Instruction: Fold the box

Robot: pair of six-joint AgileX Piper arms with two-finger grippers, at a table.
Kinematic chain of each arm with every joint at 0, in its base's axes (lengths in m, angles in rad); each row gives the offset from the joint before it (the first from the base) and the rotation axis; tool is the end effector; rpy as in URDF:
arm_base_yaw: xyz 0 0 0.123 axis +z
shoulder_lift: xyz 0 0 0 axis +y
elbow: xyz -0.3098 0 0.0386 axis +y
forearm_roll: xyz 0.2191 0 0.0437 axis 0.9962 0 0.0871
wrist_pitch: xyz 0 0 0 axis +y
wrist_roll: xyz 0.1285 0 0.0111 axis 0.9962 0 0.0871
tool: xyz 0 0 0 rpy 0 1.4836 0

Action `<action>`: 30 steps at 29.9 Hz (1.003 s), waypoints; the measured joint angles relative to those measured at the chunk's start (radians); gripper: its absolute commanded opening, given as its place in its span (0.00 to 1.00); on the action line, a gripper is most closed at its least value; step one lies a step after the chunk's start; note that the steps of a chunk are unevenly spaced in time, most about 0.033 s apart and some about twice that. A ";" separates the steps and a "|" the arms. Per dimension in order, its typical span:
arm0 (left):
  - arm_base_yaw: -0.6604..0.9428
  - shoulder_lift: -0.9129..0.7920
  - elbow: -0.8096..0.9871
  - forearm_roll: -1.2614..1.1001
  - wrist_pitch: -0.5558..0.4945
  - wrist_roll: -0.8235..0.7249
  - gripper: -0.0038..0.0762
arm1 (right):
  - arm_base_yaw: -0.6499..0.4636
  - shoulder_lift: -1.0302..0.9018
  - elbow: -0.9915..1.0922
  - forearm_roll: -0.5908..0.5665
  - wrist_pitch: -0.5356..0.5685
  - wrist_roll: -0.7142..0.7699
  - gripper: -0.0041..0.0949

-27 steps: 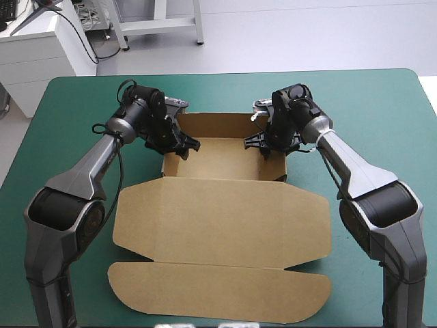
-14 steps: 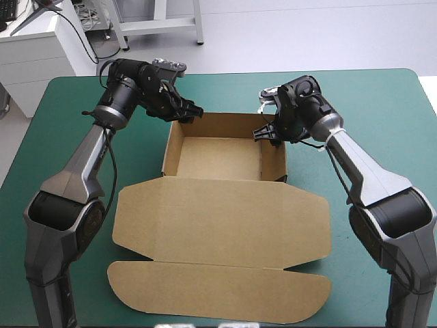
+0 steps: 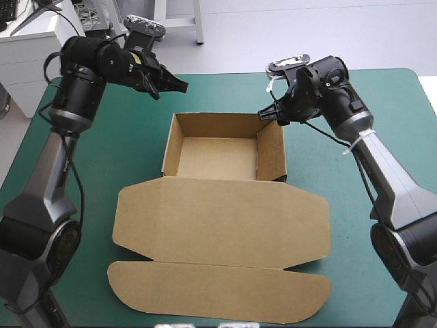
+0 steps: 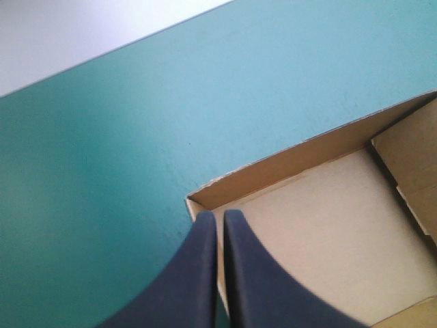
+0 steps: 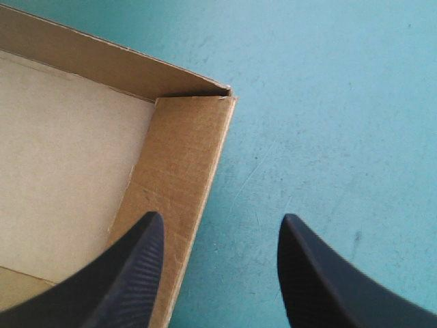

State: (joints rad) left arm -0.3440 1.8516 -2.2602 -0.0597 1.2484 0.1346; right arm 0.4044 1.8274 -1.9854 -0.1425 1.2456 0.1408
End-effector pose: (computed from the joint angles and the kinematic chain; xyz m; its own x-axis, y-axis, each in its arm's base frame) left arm 0.3747 -0.1420 0.4491 -0.5955 0.3357 -0.7299 0.4473 0.8932 0.0459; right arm 0.3697 0.1393 0.3831 -0.7994 -0.2399 -0.5508 -0.2481 0.9668 -0.0611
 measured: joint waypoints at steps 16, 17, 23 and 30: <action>0.000 -0.494 0.547 0.051 0.000 0.002 0.04 | 0.000 0.048 0.000 0.026 0.002 0.070 0.48; 0.000 -0.521 0.594 0.051 0.000 0.002 0.04 | 0.000 0.059 0.001 0.026 0.002 0.075 0.48; 0.000 -0.722 0.915 0.050 -0.018 0.002 0.04 | 0.000 0.129 0.042 0.027 -0.001 0.085 0.44; 0.000 -0.932 1.214 0.004 -0.102 0.002 0.04 | 0.000 0.176 0.090 0.035 -0.007 0.085 0.38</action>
State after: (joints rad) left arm -0.3440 0.9198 -1.0463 -0.0555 1.1460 0.1368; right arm 0.4044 2.0032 -1.8949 -0.1073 1.2385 0.2262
